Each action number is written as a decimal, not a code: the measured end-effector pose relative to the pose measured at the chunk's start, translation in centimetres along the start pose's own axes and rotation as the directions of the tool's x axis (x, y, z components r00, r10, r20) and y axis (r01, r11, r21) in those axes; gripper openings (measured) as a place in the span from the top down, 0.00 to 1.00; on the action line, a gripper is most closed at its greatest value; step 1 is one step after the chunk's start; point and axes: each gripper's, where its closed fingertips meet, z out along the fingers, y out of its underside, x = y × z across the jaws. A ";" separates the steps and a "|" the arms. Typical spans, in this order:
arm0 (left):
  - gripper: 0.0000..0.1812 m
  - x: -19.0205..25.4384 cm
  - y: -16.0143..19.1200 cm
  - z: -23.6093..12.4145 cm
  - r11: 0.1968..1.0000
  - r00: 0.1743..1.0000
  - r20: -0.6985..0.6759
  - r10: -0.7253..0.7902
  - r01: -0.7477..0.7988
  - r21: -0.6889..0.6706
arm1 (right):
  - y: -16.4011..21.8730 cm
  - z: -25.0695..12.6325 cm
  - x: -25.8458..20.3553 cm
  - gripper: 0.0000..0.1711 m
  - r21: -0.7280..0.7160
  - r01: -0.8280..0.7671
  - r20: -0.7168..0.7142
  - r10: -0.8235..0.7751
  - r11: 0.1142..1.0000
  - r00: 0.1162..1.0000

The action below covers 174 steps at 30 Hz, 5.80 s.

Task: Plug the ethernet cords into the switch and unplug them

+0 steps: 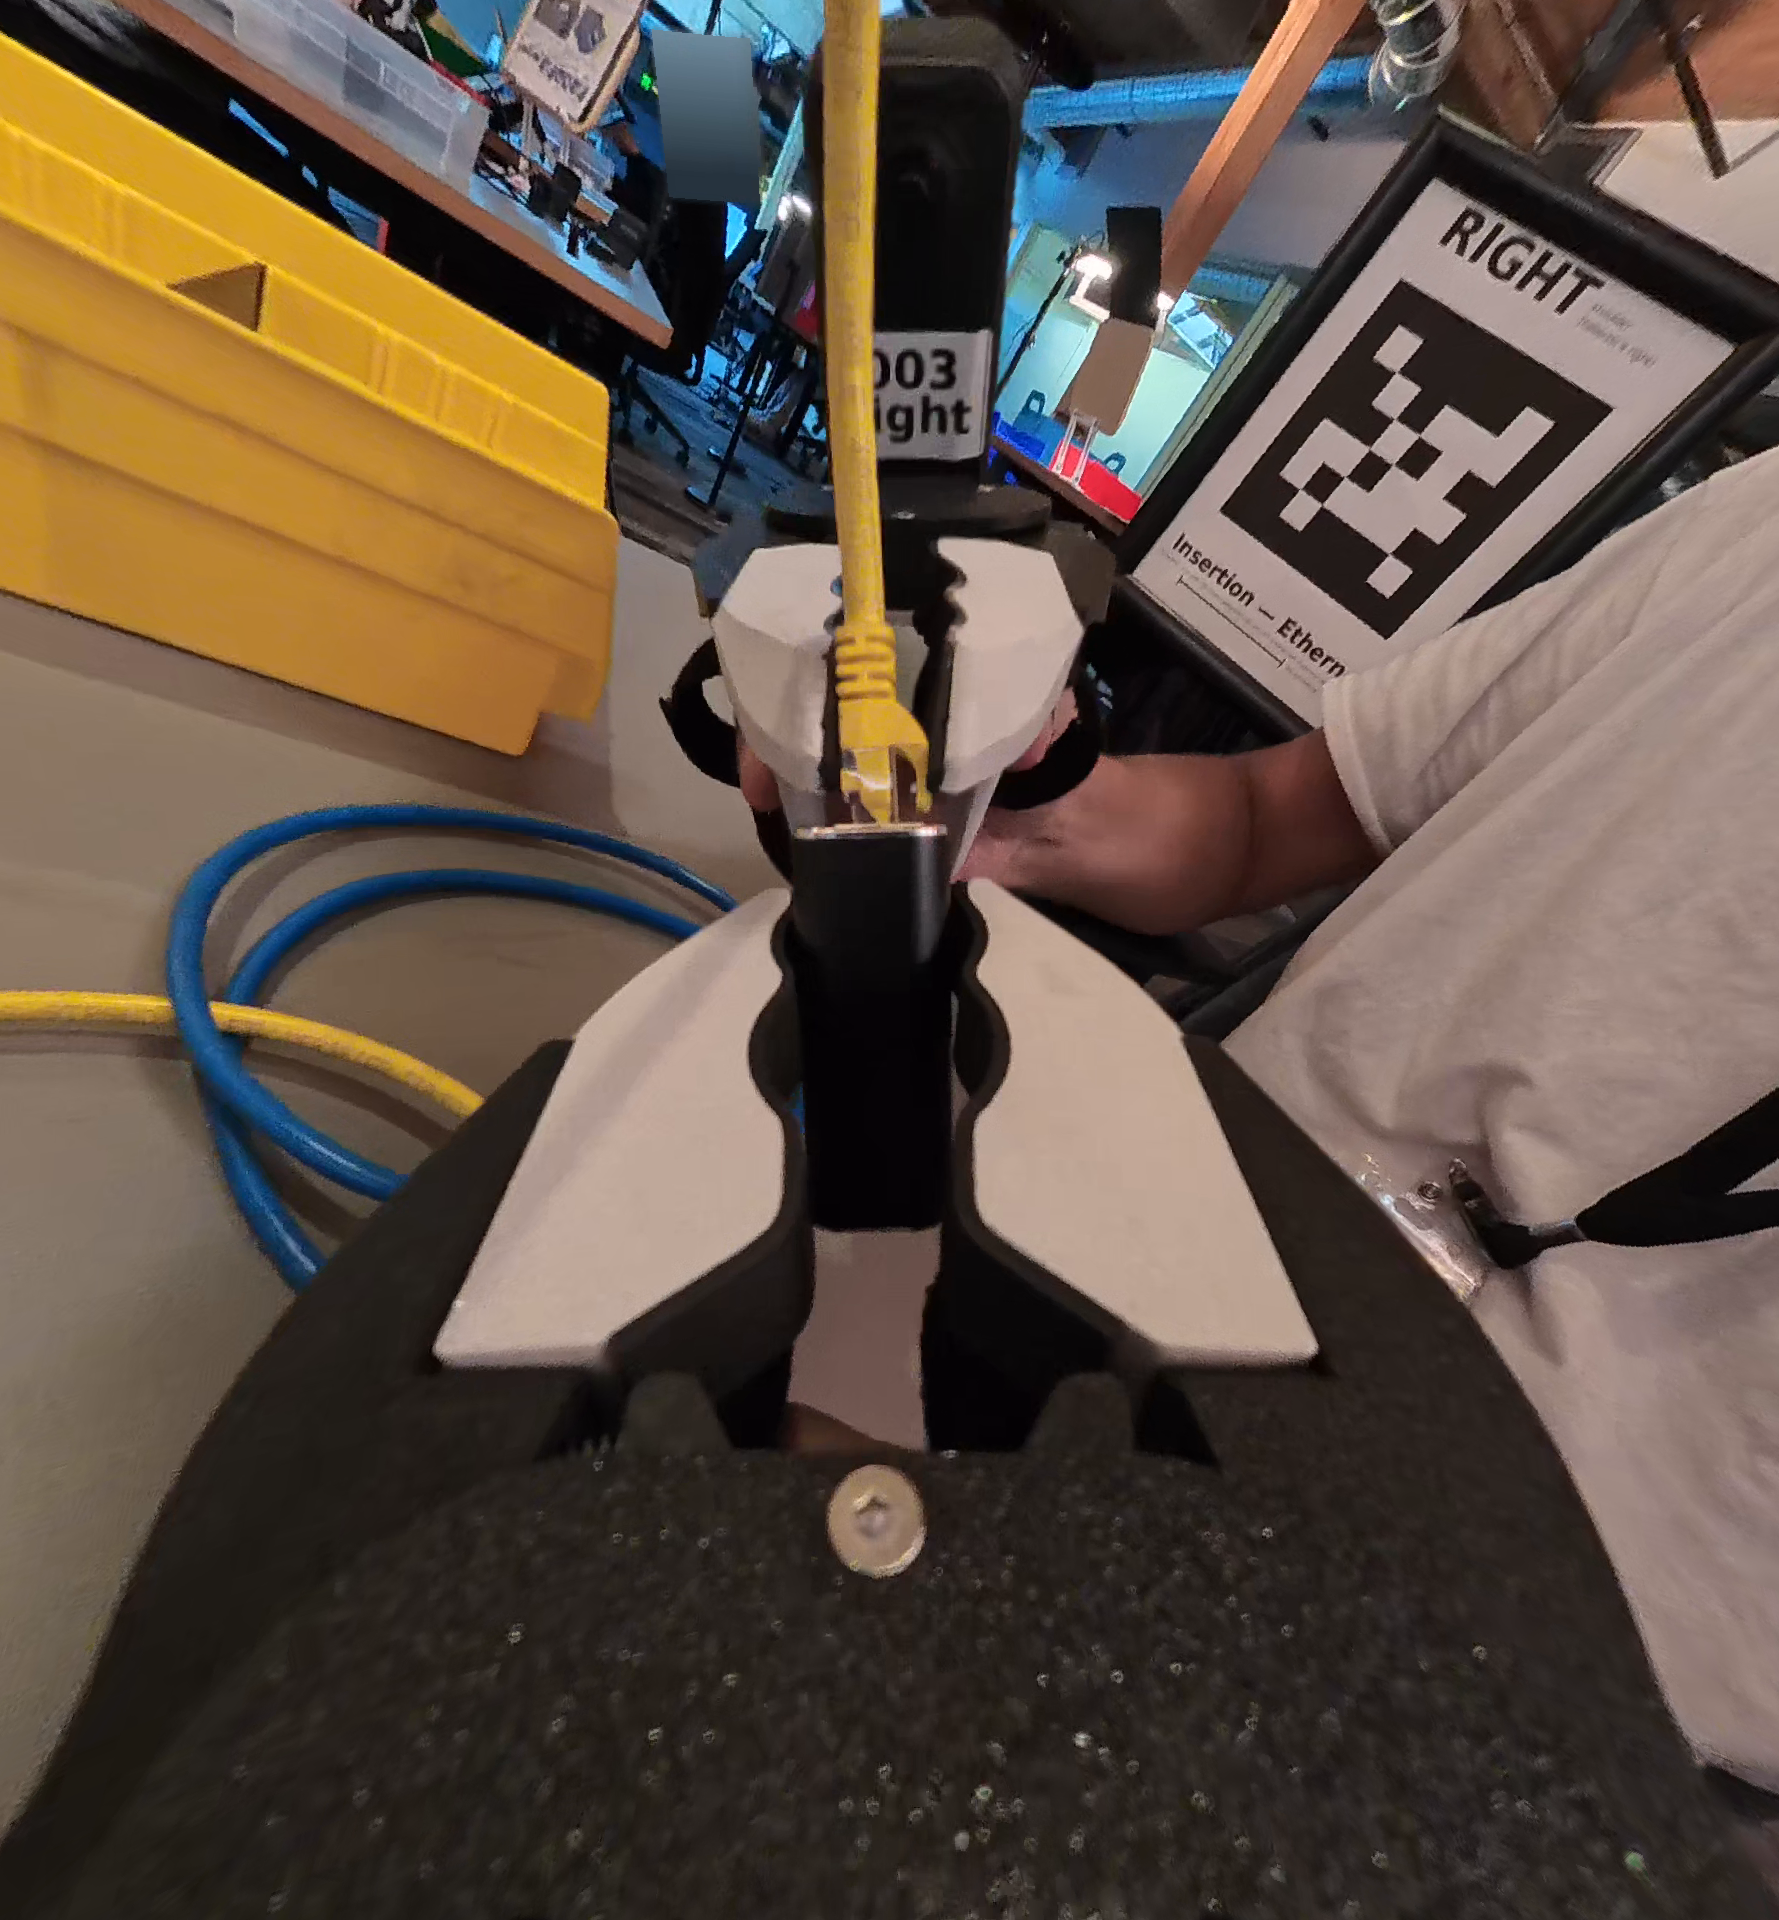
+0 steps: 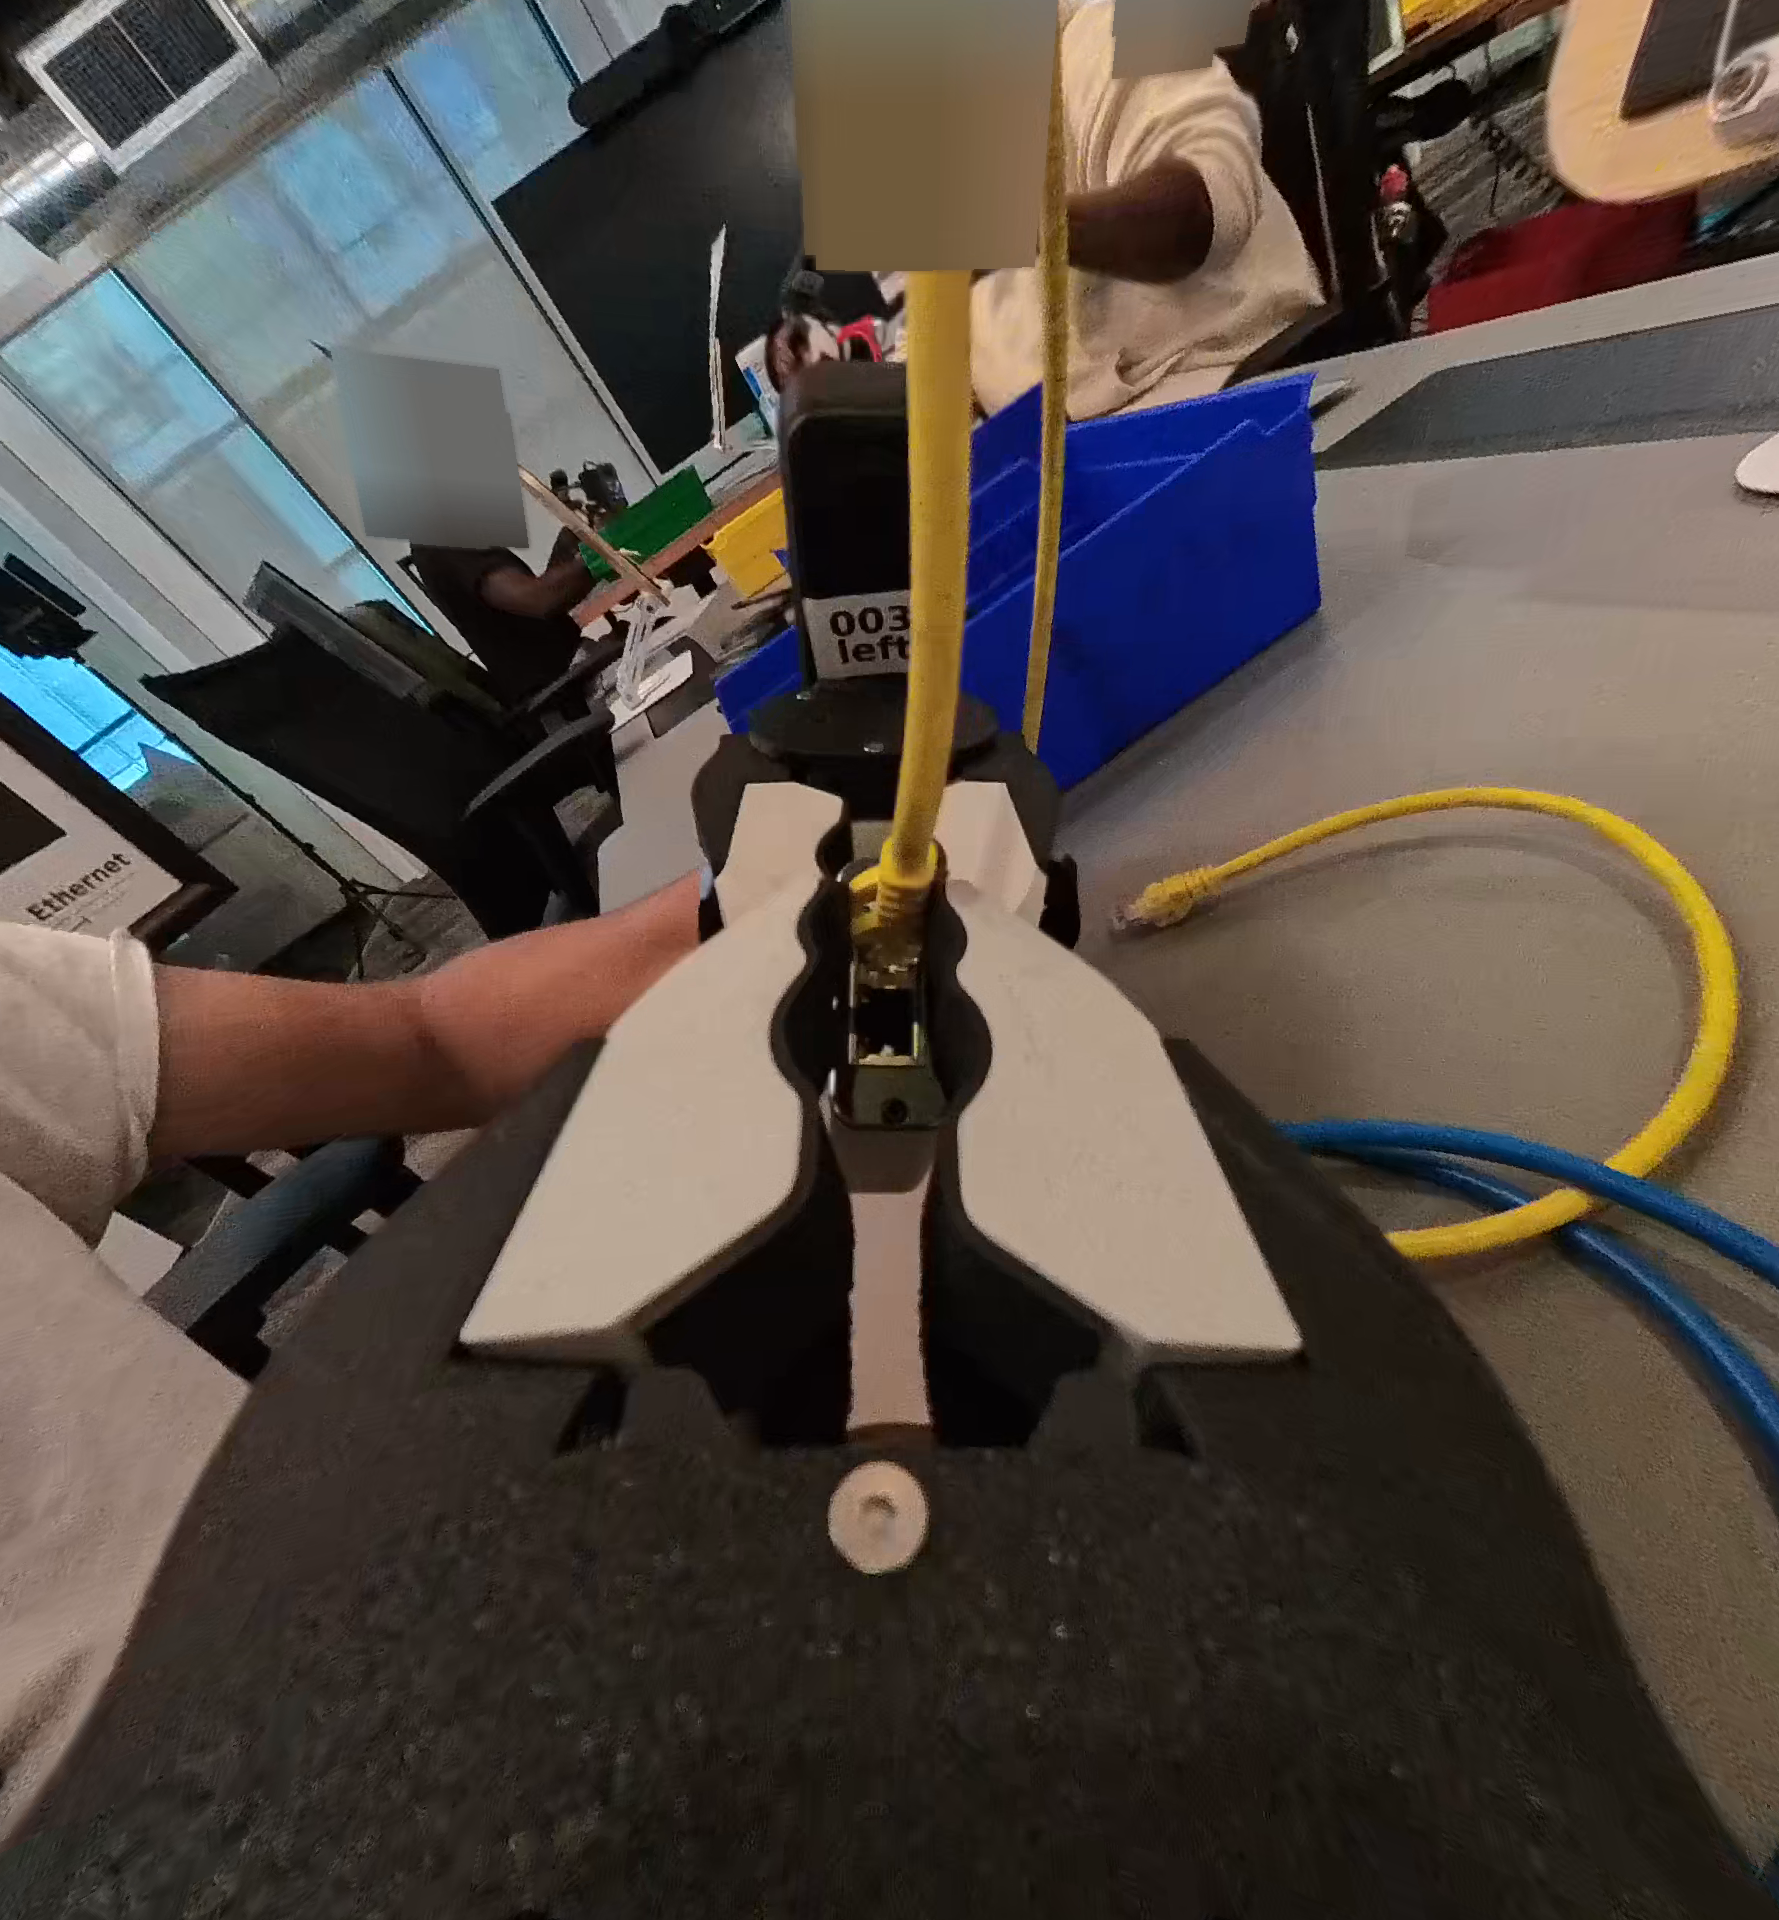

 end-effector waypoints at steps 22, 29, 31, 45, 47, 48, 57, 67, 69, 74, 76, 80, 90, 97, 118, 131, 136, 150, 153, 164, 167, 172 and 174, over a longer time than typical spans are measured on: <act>0.86 0.4 -0.4 0.0 0.999 1.000 -0.017 0.014 -0.013 0.037 | 0.1 0.2 -0.6 0.92 0.029 0.044 0.009 -0.044 0.999 0.999; 0.86 0.2 -1.3 0.1 0.995 0.999 -0.027 -0.023 0.026 0.095 | -0.7 -0.2 -0.1 0.93 0.129 -0.057 0.018 0.055 0.990 0.998; 0.87 0.5 -1.6 -0.1 0.995 0.999 -0.033 -0.014 0.017 0.096 | -1.4 -0.1 -0.2 0.92 0.164 -0.038 0.013 0.036 0.986 0.999; 0.87 2.4 5.4 1.2 0.950 0.996 -0.084 0.000 -0.027 -0.311 | -3.2 -4.7 4.5 0.92 -0.106 -0.015 -0.281 -0.015 0.994 0.960; 0.87 0.9 5.7 1.1 0.944 0.997 -0.003 -0.081 0.076 -0.321 | -1.2 -3.6 5.2 0.92 -0.179 -0.038 -0.290 -0.016 0.983 0.957; 0.87 0.4 6.2 0.8 0.935 0.992 0.028 -0.120 0.122 -0.334 | -0.2 -3.2 5.4 0.92 -0.230 -0.040 -0.301 -0.032 0.972 0.953; 0.84 -2.9 7.2 -4.1 0.907 0.858 0.461 -0.225 0.358 -0.224 | -4.4 -4.3 0.4 0.92 -0.077 0.008 -0.108 -0.016 0.997 0.994; 0.87 -1.2 6.6 -3.1 0.961 0.858 0.503 -0.104 0.217 -0.171 | -3.9 -6.5 2.4 0.92 -0.139 0.029 -0.319 -0.072 0.990 0.945; 0.87 0.3 5.3 -2.3 0.981 0.884 0.465 -0.045 0.127 -0.146 | -0.8 -5.9 4.4 0.92 -0.245 -0.007 -0.371 -0.088 0.969 0.924; 0.86 5.5 0.7 -0.1 0.955 0.874 0.386 0.295 -0.284 -0.085 | 6.1 -3.7 6.8 0.88 -0.342 -0.235 -0.351 0.108 0.910 0.930; 0.87 6.4 -0.7 0.1 0.900 0.791 0.442 0.423 -0.425 -0.101 | 5.7 -3.5 5.0 0.63 -0.317 -0.260 -0.261 0.179 0.912 0.949; 0.87 8.5 -2.8 0.4 0.748 0.606 0.510 0.611 -0.652 -0.121 | 1.0 -3.7 -4.3 0.53 -0.202 -0.419 0.315 0.463 0.885 0.828; 0.82 7.4 -1.5 0.9 0.718 0.505 0.565 0.653 -0.650 -0.249 | 3.2 -1.0 -8.5 0.58 -0.328 -0.446 0.462 0.553 0.833 0.693; 0.79 6.7 2.4 -2.6 0.930 0.658 0.713 0.244 -0.366 0.019 | -7.2 -8.9 1.3 0.58 -0.222 0.061 -0.212 -0.109 0.973 0.971; 0.79 -0.8 8.2 -5.4 0.938 0.571 0.764 0.300 -0.032 -0.345 | -7.9 -22.4 33.7 0.53 -0.777 -0.339 -0.621 -0.557 0.531 0.551; 0.97 -7.2 8.0 -0.5 0.673 0.545 0.551 0.632 -0.033 -0.739 | 2.2 -8.3 3.4 0.68 -0.454 0.113 -0.169 -0.210 0.884 0.963; 0.97 -3.5 5.0 0.1 0.801 0.600 0.604 0.525 -0.109 -0.589 | 11.3 -6.2 6.0 0.73 -0.660 0.213 -0.263 -0.486 0.721 0.833; 0.97 16.3 -11.9 -4.4 0.890 0.857 0.369 0.359 -0.434 0.143 | 12.1 -6.8 6.8 0.95 -0.648 0.046 -0.362 -0.360 0.761 0.860; 0.97 16.5 -12.1 -4.9 0.881 0.817 0.424 0.391 -0.465 0.086 | 12.0 -6.7 6.7 0.94 -0.657 0.074 -0.358 -0.397 0.750 0.845; 0.97 15.0 -11.4 -3.8 0.912 0.869 0.388 0.308 -0.386 0.141 | -0.5 -3.3 0.6 0.71 -0.077 0.203 -0.243 -0.215 0.976 0.946; 0.97 14.9 -11.2 -3.6 0.916 0.879 0.373 0.296 -0.372 0.149 | -0.7 -2.8 1.5 0.77 -0.058 0.149 -0.199 -0.158 0.987 0.967; 0.97 12.6 -10.4 -4.3 0.932 0.832 0.473 0.292 -0.358 0.054 | 0.4 -3.7 4.6 0.99 -0.203 0.217 -0.295 -0.271 0.955 0.916; 0.97 11.1 -9.6 -5.2 0.937 0.786 0.536 0.307 -0.348 -0.026 | -1.5 -5.2 5.8 0.99 -0.264 0.356 -0.422 -0.439 0.896 0.793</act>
